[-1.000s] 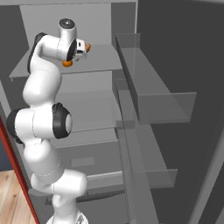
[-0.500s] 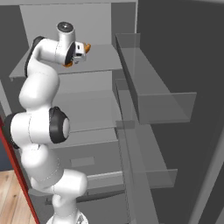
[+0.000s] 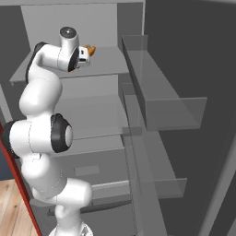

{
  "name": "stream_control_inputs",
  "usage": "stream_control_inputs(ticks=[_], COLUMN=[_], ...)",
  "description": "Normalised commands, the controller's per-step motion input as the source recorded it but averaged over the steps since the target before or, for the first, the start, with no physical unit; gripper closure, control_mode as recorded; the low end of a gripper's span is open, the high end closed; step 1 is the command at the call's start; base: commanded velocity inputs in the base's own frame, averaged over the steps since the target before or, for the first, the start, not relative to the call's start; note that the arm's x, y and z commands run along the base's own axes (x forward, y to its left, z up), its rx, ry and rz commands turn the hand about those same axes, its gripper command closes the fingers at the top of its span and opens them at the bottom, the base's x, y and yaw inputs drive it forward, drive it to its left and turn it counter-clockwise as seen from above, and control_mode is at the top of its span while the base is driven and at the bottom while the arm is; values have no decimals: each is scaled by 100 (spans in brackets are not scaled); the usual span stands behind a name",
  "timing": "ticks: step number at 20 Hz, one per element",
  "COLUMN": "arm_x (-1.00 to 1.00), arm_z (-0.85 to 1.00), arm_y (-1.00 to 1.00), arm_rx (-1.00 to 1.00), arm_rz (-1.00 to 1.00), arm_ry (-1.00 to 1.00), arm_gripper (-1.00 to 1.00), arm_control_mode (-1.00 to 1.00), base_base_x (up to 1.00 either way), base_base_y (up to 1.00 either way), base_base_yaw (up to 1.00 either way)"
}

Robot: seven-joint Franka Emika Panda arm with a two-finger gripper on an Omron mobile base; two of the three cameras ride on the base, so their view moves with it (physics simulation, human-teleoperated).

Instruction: Pick up the pear and tangerine from the fridge and place one fruit on each plate on the dining counter.

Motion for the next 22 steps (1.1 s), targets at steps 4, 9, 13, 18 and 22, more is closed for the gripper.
stream_control_inputs(ticks=[4,9,13,18,22], arm_x=[-6,-68,-94,-94,-94], arm_z=[1,13,0,-24,-46], arm_y=[-2,-22,-14,-4,0], arm_rx=[0,2,0,-1,-7], arm_rz=[0,3,0,0,0], arm_ry=[-7,-2,-3,0,0], arm_gripper=[100,100,100,100,100], arm_control_mode=[-100,-100,-100,-100,-100], base_base_x=[0,0,0,0,0], base_base_y=[0,0,0,0,0], base_base_yaw=[0,0,0,0,0])
